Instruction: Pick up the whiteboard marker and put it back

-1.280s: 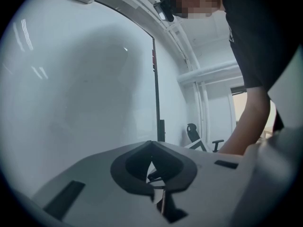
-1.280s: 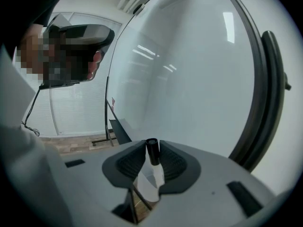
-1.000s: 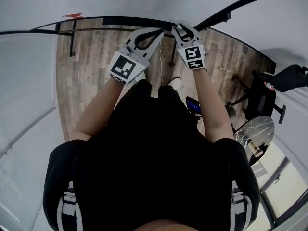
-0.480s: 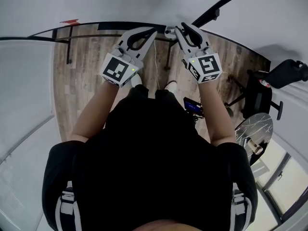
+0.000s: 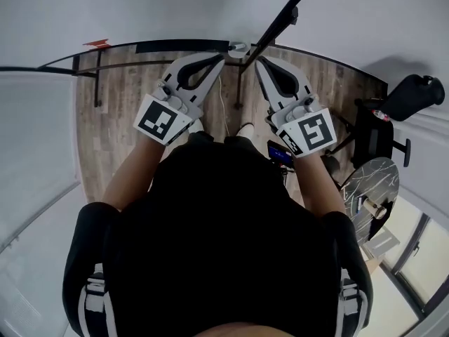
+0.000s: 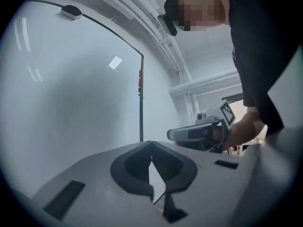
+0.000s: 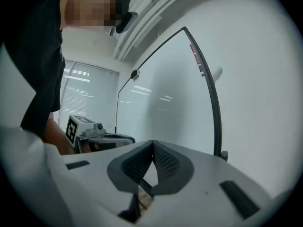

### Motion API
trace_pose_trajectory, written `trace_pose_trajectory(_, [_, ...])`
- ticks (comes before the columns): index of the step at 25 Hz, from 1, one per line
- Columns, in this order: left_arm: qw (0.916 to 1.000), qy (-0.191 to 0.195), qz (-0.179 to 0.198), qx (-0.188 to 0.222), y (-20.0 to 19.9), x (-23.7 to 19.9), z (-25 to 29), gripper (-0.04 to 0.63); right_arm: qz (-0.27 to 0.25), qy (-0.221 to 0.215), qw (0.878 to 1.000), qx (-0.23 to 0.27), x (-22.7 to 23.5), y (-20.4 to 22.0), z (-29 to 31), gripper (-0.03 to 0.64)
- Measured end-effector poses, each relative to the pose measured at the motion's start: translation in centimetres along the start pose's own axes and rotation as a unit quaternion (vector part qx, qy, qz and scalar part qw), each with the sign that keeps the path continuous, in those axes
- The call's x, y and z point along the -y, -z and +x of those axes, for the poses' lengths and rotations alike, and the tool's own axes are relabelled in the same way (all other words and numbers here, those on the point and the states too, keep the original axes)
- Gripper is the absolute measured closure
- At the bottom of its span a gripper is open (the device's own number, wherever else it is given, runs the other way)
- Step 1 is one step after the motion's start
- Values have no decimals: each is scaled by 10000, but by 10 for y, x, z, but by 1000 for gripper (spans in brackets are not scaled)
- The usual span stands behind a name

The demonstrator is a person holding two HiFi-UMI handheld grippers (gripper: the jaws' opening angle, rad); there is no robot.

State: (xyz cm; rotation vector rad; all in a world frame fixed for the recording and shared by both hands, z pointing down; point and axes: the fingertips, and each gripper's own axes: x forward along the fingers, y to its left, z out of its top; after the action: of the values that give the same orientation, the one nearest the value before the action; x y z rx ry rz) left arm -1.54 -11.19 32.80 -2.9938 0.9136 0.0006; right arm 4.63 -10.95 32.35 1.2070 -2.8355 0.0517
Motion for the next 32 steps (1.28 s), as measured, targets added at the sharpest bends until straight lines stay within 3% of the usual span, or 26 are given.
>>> trace_pose_trajectory(10, [9999, 85, -3, -83, -2, 19, -13, 592, 4, 93, 10000, 36, -19, 7, -15, 620])
trace_pose_trajectory(32, [9999, 68, 0, -98, -1, 19, -14, 592, -52, 36, 9999, 81, -25, 7, -8, 620])
